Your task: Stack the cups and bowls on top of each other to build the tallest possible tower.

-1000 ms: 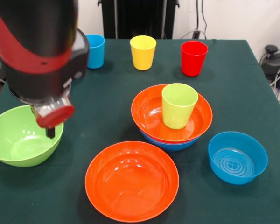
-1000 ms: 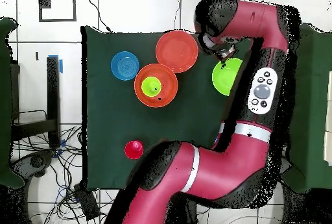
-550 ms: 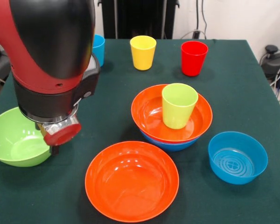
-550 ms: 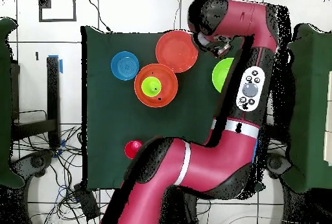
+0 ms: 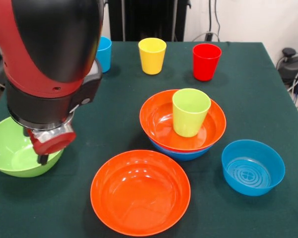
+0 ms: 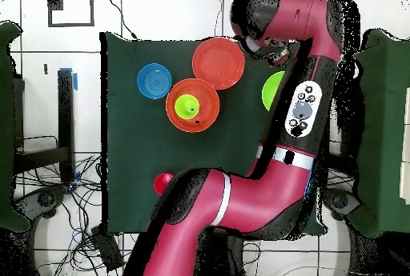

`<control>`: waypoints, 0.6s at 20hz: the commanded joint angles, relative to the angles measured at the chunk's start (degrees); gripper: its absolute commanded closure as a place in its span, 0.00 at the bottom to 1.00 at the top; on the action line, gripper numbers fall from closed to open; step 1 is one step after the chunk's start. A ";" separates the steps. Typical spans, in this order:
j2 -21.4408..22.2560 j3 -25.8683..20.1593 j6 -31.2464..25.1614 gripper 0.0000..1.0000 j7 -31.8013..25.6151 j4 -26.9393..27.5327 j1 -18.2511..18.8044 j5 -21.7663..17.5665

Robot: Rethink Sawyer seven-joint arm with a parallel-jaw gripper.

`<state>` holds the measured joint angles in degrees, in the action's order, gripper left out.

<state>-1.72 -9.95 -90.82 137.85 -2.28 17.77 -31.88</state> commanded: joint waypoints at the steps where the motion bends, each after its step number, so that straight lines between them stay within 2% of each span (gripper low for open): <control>1: -1.03 -10.06 -7.61 0.00 -2.68 1.81 -1.53 -11.55; 4: -0.60 -13.64 -7.39 0.00 -3.87 1.74 -1.64 -16.25; 7: 0.06 -17.31 -11.77 0.00 -5.52 2.07 -1.90 -23.00; 12: 2.08 -26.74 -11.56 0.00 -6.66 0.29 -0.43 -31.96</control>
<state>-1.27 -22.78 -95.99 137.85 0.77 17.59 -53.35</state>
